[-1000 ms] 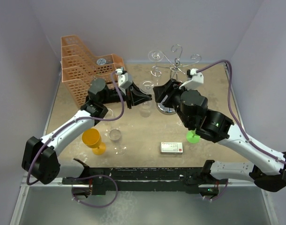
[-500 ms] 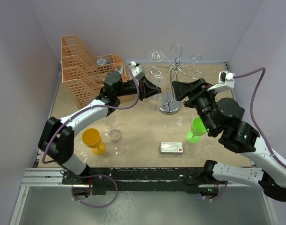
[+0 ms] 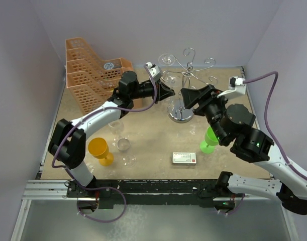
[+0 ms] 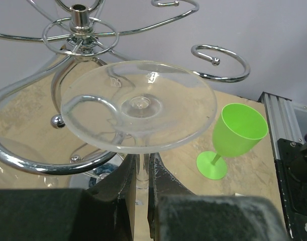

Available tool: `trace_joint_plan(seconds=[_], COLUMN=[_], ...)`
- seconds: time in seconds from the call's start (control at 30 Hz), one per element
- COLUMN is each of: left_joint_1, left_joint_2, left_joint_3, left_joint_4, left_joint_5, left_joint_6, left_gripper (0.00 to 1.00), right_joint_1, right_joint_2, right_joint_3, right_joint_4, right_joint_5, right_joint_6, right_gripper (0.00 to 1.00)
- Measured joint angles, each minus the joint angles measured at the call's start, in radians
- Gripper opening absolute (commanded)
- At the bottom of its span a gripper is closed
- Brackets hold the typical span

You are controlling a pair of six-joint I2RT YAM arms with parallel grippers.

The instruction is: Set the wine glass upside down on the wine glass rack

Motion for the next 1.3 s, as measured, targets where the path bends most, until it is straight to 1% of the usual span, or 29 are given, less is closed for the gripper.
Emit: trace_joint_plan(seconds=[0.5, 0.73, 1.13, 1.3], left_joint_1=[-0.013, -0.027, -0.046, -0.046], left_joint_2=[0.005, 0.009, 0.009, 0.009], left_joint_3=[0.000, 0.000, -0.002, -0.005], left_joint_4=[0.031, 0.038, 0.046, 0.056], left_joint_5=[-0.110, -0.185, -0.308, -0.327], left_joint_6=[-0.028, -0.069, -0.083, -0.098], left_gripper=[0.00, 0.00, 0.00, 0.00], right_joint_1=[0.000, 0.000, 0.000, 0.000], right_joint_2=[0.000, 0.000, 0.000, -0.001], right_joint_3=[-0.009, -0.025, -0.025, -0.027], right_joint_4=[0.001, 0.000, 0.001, 0.002], right_joint_5=[-0.007, -0.013, -0.016, -0.016], right_joint_6=[0.002, 0.005, 0.006, 0.008], right_gripper=[0.65, 0.64, 0.64, 0.64])
